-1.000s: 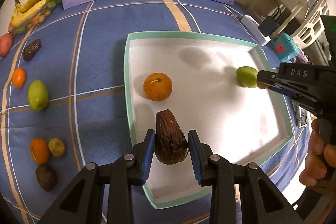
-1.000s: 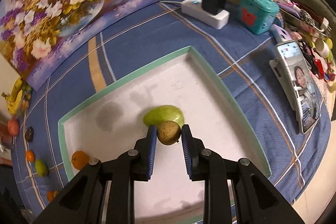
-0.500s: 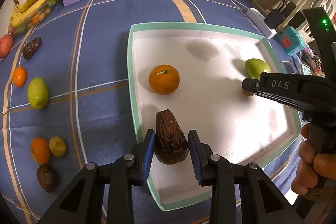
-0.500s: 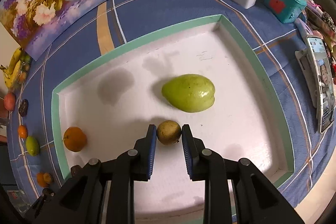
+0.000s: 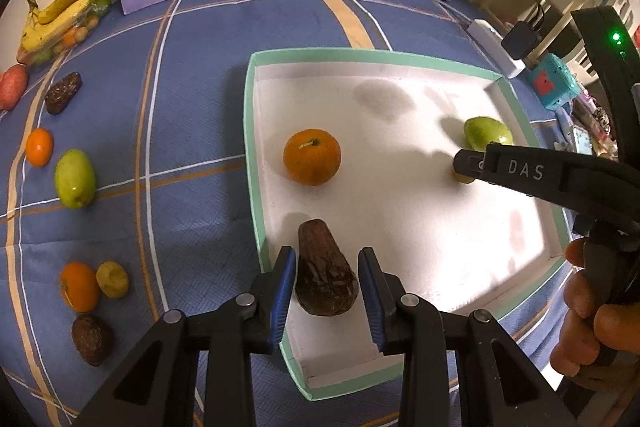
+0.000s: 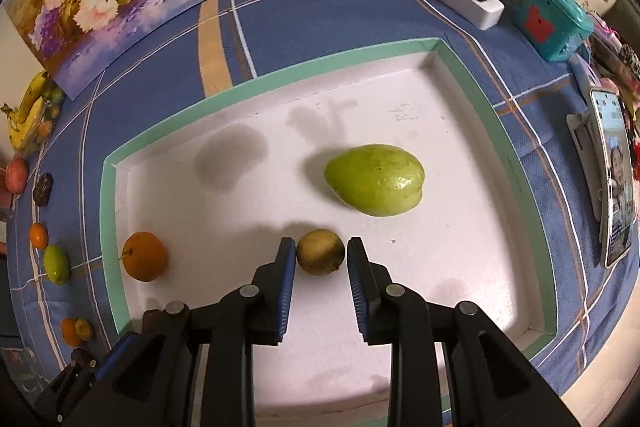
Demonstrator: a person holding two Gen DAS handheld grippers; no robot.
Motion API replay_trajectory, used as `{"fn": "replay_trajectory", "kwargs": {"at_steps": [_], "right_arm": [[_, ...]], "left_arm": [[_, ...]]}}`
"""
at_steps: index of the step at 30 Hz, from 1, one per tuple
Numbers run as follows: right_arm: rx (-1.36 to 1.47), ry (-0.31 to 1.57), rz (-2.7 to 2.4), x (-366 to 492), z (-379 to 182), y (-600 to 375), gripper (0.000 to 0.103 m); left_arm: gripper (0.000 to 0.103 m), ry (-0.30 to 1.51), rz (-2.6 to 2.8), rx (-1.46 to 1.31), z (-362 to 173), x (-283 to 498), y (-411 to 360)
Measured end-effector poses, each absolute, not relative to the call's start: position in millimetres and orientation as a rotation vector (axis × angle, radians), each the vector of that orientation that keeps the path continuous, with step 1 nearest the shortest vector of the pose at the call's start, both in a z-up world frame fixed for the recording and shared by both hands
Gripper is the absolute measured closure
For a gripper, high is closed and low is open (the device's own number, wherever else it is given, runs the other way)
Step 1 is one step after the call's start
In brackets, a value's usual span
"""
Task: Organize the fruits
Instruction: 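Open the left tool dropping the date while the right tool releases the small fruit into the tray, then move both open tools back toward the remaining tangerine, date and small fruit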
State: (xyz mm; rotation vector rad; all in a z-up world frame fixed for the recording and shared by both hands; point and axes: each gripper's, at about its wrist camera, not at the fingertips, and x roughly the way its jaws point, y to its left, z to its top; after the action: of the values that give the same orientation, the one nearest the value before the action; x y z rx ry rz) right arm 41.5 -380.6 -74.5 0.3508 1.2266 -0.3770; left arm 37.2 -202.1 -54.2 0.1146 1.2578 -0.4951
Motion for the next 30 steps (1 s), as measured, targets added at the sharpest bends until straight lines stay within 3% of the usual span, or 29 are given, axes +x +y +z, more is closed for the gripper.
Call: {"fn": "replay_trajectory", "kwargs": {"at_steps": [3,15,23,25,27,30], "right_arm": [[0.335,1.211,-0.373,40.3,-68.7,-378.0,0.070],[0.295,1.110,-0.349,38.4,-35.1,-364.8,0.069],[0.268,1.130,-0.322,42.5,-39.5,-351.8,0.069],[0.264,1.134,-0.304,43.2,-41.1,-346.9,0.058],[0.265,1.142,-0.276,45.2,-44.4,-340.8,0.040],[0.248,1.150,-0.254,47.6,-47.7,-332.2,0.032]], "left_arm": [[0.067,1.245,-0.502,0.103,-48.6,37.4,-199.8],[0.067,1.172,-0.369,-0.007,-24.3,54.5,-161.8],[0.032,1.172,-0.165,-0.084,-30.3,75.1,-117.8],[0.018,1.164,-0.119,-0.093,-31.7,78.1,-106.4],[0.014,1.163,-0.062,-0.105,-34.1,82.1,-93.8],[0.005,1.169,-0.002,-0.152,-39.6,88.1,-73.7]]}}
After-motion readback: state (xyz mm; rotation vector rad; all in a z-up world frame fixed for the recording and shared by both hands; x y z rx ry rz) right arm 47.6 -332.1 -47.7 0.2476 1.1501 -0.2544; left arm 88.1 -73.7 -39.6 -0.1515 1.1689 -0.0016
